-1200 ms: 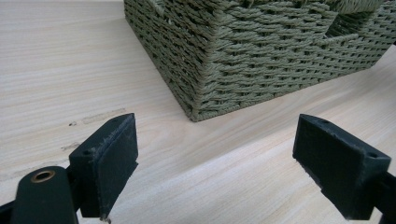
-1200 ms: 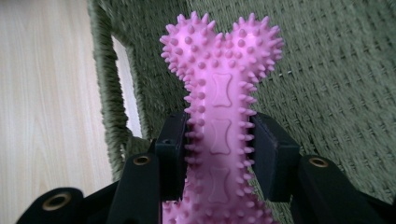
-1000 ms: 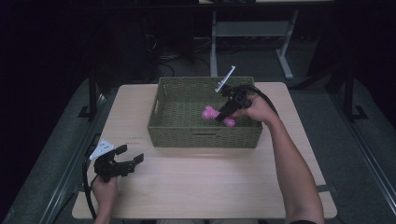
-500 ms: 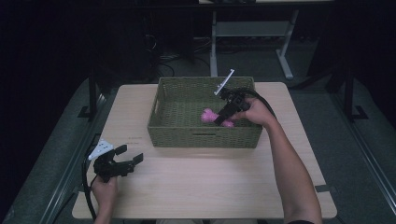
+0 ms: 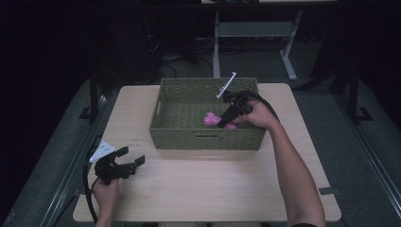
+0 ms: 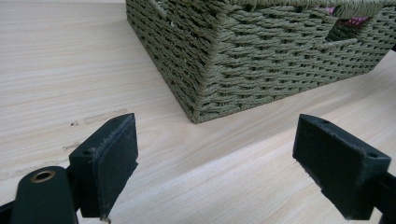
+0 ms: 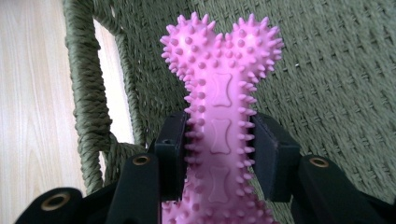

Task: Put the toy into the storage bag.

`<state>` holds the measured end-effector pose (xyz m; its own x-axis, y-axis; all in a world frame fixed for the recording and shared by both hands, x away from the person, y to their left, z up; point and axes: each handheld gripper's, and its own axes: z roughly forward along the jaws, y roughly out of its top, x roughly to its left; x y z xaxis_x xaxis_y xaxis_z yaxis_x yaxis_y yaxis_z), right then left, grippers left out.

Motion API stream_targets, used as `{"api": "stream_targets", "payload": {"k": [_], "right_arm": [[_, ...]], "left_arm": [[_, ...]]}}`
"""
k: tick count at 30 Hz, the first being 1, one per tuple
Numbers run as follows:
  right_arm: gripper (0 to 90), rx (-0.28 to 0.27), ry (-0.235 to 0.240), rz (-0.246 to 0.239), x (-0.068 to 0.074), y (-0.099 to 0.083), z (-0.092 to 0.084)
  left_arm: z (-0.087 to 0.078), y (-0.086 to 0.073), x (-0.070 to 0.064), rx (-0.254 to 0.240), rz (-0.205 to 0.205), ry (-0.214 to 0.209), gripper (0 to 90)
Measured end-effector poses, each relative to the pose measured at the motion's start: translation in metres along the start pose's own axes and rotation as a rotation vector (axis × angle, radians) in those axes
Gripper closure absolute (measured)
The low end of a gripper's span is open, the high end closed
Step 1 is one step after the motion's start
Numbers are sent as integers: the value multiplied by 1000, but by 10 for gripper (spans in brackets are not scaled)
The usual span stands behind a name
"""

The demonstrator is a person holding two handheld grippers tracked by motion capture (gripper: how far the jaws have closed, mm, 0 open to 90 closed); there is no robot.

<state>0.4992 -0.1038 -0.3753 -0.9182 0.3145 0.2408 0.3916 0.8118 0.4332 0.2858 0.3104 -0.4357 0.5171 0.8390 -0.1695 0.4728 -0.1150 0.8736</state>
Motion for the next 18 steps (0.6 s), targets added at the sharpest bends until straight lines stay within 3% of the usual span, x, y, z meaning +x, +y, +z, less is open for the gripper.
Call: {"api": "stream_targets", "payload": {"k": [18], "right_arm": [[573,36,3,13,-2,1,9]], "left_arm": [[0,0,1,1,3,2,136]]}}
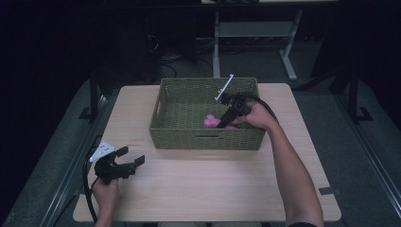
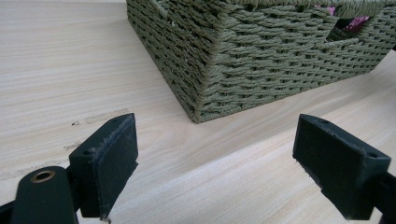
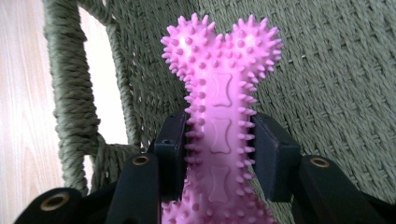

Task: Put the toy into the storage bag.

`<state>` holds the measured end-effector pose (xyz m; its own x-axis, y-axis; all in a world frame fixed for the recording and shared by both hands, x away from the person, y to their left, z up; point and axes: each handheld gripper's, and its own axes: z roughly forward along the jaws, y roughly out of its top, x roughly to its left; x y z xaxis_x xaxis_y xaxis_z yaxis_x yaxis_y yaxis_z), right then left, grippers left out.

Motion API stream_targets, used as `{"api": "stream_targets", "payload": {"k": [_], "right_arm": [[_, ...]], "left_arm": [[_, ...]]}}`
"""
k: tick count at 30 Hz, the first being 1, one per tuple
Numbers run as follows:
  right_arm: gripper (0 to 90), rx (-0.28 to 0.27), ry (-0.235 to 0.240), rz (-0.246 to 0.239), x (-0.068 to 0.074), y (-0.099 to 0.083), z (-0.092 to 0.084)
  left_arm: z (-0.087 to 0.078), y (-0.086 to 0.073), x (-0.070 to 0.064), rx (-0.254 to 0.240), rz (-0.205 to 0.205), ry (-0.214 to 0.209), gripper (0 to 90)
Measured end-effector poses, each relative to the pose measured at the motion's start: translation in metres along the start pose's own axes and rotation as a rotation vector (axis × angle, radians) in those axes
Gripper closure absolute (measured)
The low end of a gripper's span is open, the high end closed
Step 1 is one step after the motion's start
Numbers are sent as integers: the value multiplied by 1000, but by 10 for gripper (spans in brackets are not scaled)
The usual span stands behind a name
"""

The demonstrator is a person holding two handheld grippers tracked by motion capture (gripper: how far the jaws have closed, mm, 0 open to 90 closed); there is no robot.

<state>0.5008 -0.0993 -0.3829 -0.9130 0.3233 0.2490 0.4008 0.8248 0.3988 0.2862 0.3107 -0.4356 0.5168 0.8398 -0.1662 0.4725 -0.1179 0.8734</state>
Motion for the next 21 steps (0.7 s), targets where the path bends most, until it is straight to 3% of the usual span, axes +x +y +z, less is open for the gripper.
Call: {"api": "stream_targets", "payload": {"k": [11,15,21], "right_arm": [[561,5,0,2,0,1,3],[580,-33,12,5,0,2,-2],[559,-15,-1,19,0,-1,-4]], "left_arm": [[0,0,0,2,2,4,136],[0,1,0,4,4,2,136],[0,1,-1,6,7,2,136]]}}
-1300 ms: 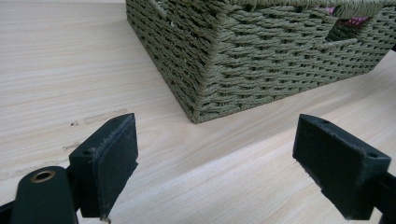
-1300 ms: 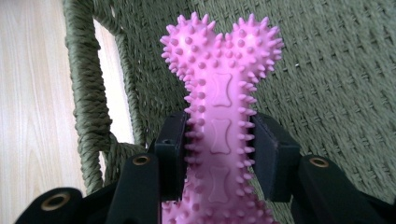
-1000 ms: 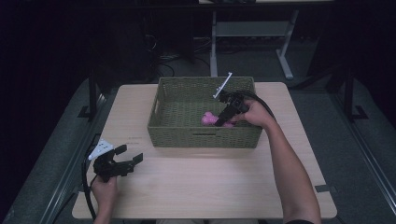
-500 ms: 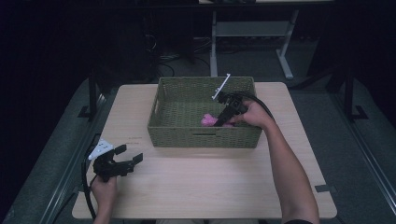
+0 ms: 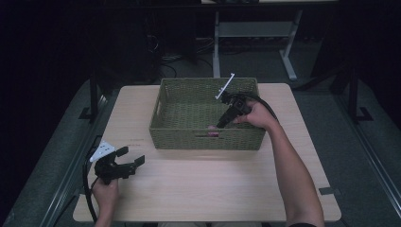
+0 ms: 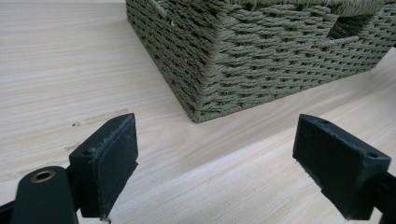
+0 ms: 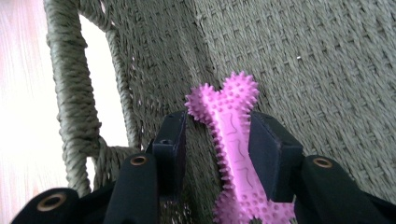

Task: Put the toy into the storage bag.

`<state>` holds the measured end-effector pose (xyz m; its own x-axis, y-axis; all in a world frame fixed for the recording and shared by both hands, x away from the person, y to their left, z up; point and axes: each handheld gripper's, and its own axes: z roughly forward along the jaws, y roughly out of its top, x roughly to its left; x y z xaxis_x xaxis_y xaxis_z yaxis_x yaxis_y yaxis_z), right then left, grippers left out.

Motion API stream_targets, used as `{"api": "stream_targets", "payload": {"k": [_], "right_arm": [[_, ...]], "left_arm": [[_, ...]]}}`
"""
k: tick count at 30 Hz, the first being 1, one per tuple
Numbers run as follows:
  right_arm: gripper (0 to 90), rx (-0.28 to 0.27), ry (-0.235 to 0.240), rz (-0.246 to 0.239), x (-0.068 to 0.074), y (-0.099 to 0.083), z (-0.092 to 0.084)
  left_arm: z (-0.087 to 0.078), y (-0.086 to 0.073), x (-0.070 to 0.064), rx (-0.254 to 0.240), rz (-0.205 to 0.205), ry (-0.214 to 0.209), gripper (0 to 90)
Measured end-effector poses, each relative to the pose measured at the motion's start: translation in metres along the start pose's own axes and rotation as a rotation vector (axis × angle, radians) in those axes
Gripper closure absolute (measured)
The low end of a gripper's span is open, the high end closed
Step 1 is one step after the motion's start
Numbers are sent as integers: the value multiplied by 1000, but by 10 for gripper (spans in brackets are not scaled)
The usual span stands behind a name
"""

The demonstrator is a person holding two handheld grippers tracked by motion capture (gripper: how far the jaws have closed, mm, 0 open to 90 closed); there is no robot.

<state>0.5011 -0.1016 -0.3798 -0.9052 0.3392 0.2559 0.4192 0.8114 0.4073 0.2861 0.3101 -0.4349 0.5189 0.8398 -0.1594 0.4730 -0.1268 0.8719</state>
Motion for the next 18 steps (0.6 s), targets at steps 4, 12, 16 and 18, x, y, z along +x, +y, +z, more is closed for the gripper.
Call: {"api": "stream_targets", "payload": {"k": [4,12,16,18], "right_arm": [[542,-1,-1,-1,1,0,-2],[480,-18,-7,8,4,-1,-7],[473,-33,-6,11,6,-3,-10],[467,-40,-12,14,6,-4,-12]], "left_arm": [[0,0,0,-1,-1,0,136],[1,0,-1,-1,0,-4,136],[2,0,-2,7,7,-5,136],[1,0,-3,2,8,-9,136]]}}
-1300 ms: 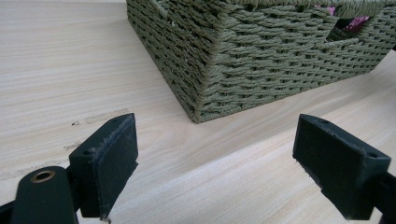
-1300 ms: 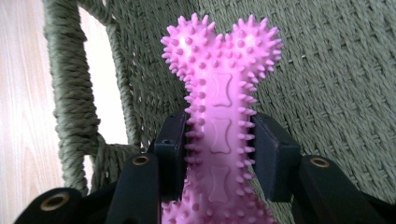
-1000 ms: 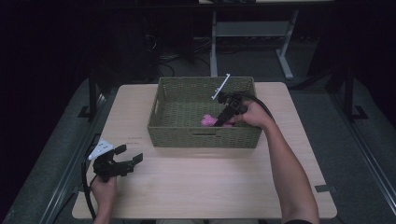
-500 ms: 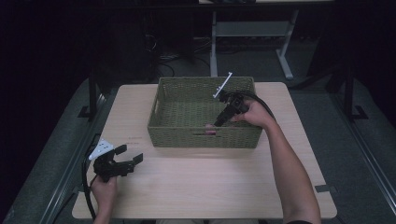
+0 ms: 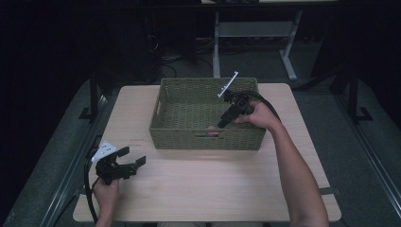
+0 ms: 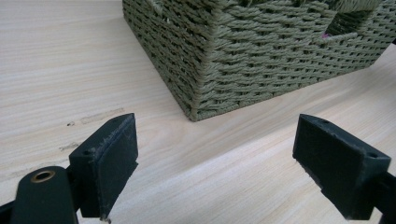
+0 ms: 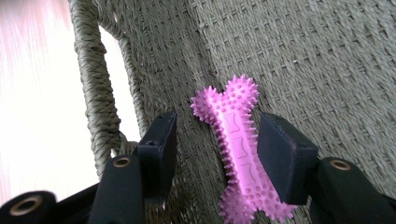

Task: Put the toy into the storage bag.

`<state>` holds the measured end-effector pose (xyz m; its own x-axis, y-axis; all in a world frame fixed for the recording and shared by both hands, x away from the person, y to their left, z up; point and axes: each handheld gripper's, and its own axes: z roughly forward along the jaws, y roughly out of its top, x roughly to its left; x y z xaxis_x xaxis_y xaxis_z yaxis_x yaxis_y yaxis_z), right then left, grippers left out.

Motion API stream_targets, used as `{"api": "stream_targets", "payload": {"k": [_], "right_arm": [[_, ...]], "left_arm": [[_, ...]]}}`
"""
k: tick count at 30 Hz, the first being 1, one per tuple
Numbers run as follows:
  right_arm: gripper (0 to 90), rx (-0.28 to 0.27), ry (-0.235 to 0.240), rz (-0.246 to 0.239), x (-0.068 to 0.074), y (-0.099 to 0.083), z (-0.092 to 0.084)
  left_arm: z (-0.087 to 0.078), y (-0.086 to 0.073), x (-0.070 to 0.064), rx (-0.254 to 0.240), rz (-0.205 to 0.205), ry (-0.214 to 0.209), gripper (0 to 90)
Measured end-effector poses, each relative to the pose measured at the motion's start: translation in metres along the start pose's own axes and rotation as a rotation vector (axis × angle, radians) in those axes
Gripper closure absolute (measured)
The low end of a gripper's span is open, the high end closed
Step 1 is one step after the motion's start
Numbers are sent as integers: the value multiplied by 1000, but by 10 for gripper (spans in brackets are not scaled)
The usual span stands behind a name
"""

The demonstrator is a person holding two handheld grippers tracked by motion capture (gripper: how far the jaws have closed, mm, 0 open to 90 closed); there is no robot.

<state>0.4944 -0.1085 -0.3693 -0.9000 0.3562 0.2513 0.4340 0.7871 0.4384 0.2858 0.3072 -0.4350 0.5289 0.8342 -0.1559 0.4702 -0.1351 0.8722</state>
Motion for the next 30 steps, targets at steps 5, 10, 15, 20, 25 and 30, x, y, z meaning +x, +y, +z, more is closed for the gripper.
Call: {"api": "stream_targets", "payload": {"k": [5,10,15,20,25,30], "right_arm": [[451,-17,-5,6,1,-3,-8],[451,-37,-10,6,4,-3,-16],[437,-39,-26,9,7,-3,-21],[420,-48,-34,4,12,-3,-28],[411,-61,-32,1,17,-5,-36],[408,-80,-33,-3,23,-7,-45]], "left_arm": [[1,0,-1,6,1,1,136],[1,0,-1,5,1,2,136],[1,0,0,6,0,6,136],[0,0,1,2,-3,7,136],[1,0,0,6,-1,6,136],[1,0,0,8,0,5,136]]}}
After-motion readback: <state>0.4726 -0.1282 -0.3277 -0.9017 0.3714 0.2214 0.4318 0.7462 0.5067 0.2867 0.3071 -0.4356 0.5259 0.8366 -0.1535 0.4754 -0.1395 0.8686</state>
